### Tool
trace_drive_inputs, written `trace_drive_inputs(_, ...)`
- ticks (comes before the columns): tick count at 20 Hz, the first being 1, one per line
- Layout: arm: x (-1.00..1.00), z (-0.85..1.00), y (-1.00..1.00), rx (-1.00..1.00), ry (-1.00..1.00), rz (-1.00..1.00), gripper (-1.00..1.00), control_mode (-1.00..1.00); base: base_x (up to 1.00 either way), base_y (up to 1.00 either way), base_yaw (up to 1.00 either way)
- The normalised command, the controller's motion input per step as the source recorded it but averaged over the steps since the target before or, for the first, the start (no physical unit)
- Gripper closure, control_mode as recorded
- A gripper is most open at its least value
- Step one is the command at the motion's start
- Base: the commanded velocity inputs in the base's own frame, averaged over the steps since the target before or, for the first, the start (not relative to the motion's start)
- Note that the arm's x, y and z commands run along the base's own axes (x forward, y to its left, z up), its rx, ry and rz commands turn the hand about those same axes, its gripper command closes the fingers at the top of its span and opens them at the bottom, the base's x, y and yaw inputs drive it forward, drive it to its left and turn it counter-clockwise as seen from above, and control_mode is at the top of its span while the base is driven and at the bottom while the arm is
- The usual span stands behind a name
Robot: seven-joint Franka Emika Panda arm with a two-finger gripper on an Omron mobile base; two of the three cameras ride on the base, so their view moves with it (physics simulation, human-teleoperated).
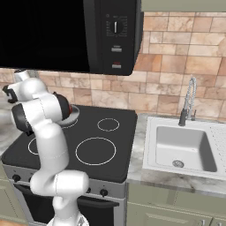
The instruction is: Place the pan on the rear left burner on the stove. Then place the tomato and the onion in the pan and turn on the rear left burner.
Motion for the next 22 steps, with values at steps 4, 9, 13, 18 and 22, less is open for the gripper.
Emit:
trace_drive_inputs(4, 0.15, -0.1, -0.07, 0.0, -0.05, 0.0, 1.0, -1.0, 0.0, 0.0, 0.0)
trace_drive_inputs(9, 0.24, -0.13, -0.08, 0.0, -0.08, 0.0, 1.0, -1.0, 0.0, 0.0, 0.0)
trace_drive_inputs(13, 0.26, -0.19, -0.09, -0.01, -0.11, 0.0, 1.0, -1.0, 0.0, 0.0, 0.0)
trace_drive_inputs(18, 0.33, -0.11, -0.01, 0.0, -0.1, 0.0, 1.0, -1.0, 0.0, 0.0, 0.0)
trace_drive_inputs(22, 0.44, 0.0, 0.0, 0.0, -0.07, 0.0, 1.0, -1.0, 0.0, 0.0, 0.0)
